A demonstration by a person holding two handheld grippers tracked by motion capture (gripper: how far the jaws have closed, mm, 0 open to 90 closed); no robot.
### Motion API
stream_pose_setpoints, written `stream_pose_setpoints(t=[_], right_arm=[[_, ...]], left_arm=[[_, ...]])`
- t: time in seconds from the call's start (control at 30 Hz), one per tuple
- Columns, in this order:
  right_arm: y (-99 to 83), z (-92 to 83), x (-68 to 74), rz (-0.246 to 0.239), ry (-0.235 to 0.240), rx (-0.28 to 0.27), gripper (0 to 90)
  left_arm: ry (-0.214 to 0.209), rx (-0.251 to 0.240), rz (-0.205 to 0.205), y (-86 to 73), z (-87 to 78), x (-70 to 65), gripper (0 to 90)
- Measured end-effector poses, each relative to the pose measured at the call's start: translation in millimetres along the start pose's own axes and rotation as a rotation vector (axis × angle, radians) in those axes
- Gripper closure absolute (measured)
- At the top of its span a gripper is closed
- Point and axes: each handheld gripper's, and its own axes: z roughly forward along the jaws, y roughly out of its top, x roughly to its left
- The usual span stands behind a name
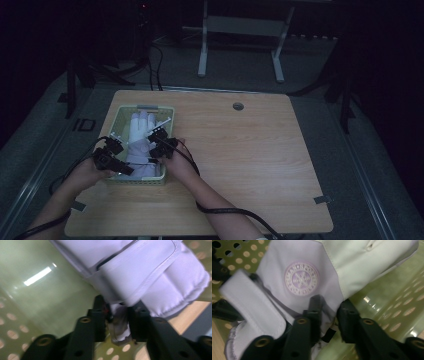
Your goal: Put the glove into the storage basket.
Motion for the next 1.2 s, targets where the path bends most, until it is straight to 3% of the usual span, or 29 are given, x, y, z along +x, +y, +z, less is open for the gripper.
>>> stream_pose_setpoints(t=[0.1,0.2,0.27,0.33,0.37,0.47,0.53,0.7,0.73,0.8,0.83,0.87,0.93,0.97,1.2], right_arm=[[0.8,-4.2,1.1,-0.041,-0.010,-0.034,63.3],[2.3,-10.4,-0.4,-0.047,-0.002,-0.057,55.7],[2.5,-14.8,-2.1,-0.065,0.005,-0.084,49.4],[2.7,-17.1,-2.8,-0.069,0.010,-0.097,49.4],[3.2,-21.7,-4.1,-0.072,0.007,-0.109,41.5],[4.0,-28.4,-6.3,-0.076,0.028,-0.113,29.4],[3.8,-32.9,-7.9,-0.078,0.058,-0.120,25.6],[2.9,-37.8,-9.9,-0.094,0.084,-0.116,20.2],[2.1,-40.8,-10.2,-0.096,0.088,-0.130,20.1],[1.2,-43.3,-10.4,-0.111,0.091,-0.134,19.7],[0.5,-45.0,-10.0,-0.117,0.092,-0.139,19.4],[-0.2,-46.5,-9.9,-0.126,0.094,-0.144,18.2],[-1.5,-49.1,-11.1,-0.150,0.093,-0.156,16.9],[-2.0,-50.5,-11.8,-0.157,0.093,-0.156,16.9],[-7.7,-59.3,-20.5,-0.172,0.095,-0.180,16.9]], left_arm=[[-0.007,-0.047,-0.011,-2.3,-2.9,-1.7,52.9],[0.006,-0.075,0.002,-4.6,-7.7,-5.9,43.9],[-0.018,-0.113,0.003,-7.4,-12.9,-6.1,34.6],[-0.018,-0.113,0.003,-7.4,-12.9,-6.1,31.2],[-0.015,-0.149,-0.010,-9.8,-16.9,-7.4,26.9],[0.031,-0.233,0.000,-14.8,-22.7,-10.9,19.9],[0.048,-0.294,0.007,-17.0,-24.6,-13.6,17.8],[0.073,-0.353,0.005,-19.6,-28.1,-17.3,8.4],[0.100,-0.368,0.006,-20.7,-29.7,-19.4,7.4],[0.111,-0.381,0.007,-21.2,-30.1,-21.1,7.4],[0.149,-0.404,0.009,-22.8,-31.7,-25.8,7.4],[0.149,-0.404,0.009,-22.8,-31.7,-25.8,7.4],[0.199,-0.411,-0.001,-23.2,-32.6,-30.7,7.4],[0.212,-0.438,-0.010,-23.7,-33.3,-34.8,7.3],[0.224,-0.509,-0.029,-21.7,-31.8,-46.8,7.4]])
